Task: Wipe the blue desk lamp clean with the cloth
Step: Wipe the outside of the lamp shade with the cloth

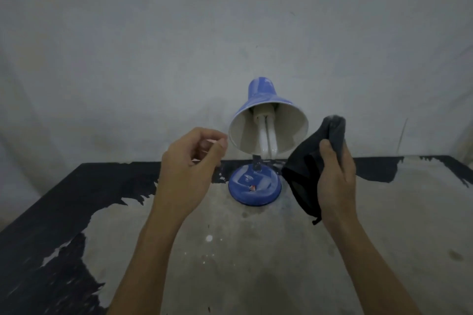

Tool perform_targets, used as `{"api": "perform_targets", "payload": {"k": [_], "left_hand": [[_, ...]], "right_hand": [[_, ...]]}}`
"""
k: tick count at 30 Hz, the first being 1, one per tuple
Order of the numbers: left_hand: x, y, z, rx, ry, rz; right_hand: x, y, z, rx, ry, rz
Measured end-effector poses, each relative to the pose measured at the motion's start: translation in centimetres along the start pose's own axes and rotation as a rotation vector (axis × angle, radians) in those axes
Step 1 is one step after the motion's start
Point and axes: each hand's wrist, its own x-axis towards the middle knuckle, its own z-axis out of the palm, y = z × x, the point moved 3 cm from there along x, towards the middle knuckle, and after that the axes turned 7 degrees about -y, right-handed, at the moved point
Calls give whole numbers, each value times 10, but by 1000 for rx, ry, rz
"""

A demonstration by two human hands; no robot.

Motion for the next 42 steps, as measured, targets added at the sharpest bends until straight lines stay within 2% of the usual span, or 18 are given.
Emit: {"api": "perform_targets", "payload": {"k": [3, 5, 10, 14, 23, 27, 36, 39, 42], "left_hand": [[0, 13, 6, -57, 138, 69], [1, 18, 13, -87, 159, 78], [8, 23, 43, -308, 29, -99], [12, 30, 62, -359, -61, -196], [18, 25, 58, -428, -34, -235], [19, 25, 62, -436, -48, -230], [19, 20, 56, -436, -41, -209], [20, 18, 51, -387, 7, -140], [20, 19, 46, -253, 51, 25]], "right_hand": [[10, -18, 2, -109, -55, -67], [15, -24, 4, -180, -69, -110], [14, -26, 16, -247, -175, -160], [10, -20, 25, -206, -276, -223], [-5, -16, 40, -318, -182, -456], [-6, -4, 41, -213, -128, -454], [-9, 18, 44, -20, -95, -161], [-9, 12, 42, 11, -80, -198], [-9, 2, 41, -20, -88, -294]]}}
